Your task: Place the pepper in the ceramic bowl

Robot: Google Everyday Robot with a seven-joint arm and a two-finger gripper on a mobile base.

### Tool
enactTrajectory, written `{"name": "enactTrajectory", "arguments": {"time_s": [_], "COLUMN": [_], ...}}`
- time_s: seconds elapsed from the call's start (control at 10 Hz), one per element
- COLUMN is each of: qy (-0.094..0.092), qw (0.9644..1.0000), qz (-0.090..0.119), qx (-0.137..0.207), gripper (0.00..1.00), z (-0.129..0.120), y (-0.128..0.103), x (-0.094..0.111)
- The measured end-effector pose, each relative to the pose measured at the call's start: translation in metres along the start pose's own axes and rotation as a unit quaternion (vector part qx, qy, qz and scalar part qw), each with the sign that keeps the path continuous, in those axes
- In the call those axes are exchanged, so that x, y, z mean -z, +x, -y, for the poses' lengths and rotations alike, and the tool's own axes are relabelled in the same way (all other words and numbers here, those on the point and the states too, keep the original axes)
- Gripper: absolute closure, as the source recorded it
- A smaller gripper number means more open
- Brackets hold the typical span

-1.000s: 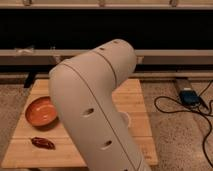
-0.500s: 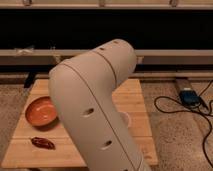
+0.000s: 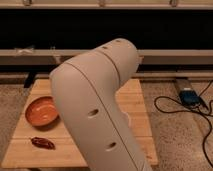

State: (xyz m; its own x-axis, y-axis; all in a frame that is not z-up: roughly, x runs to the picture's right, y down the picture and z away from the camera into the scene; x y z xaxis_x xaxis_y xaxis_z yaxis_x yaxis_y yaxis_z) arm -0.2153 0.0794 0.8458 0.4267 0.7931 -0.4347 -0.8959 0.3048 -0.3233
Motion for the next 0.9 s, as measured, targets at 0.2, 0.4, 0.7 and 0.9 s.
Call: {"name": "enactTrajectory", "arguments": {"time_s": [0.2,0.4,0.7,0.9], "qy": [-0.003,-0.003,-0.006,-0.012], "qw": [0.9996,0.9979,0.9925,0.9877], "qz": [0.001,0.0,-0.006,-0.011], "qx": [0.029,0.064,0.122,0.155], "gripper": [0.2,0.2,0.2,0.2], "z": [-0.032,-0.073,-0.138,-0.175], "y": [0.025,0.053,0.1,0.133], "x": [0.0,0.0,-0.005,-0.008]}}
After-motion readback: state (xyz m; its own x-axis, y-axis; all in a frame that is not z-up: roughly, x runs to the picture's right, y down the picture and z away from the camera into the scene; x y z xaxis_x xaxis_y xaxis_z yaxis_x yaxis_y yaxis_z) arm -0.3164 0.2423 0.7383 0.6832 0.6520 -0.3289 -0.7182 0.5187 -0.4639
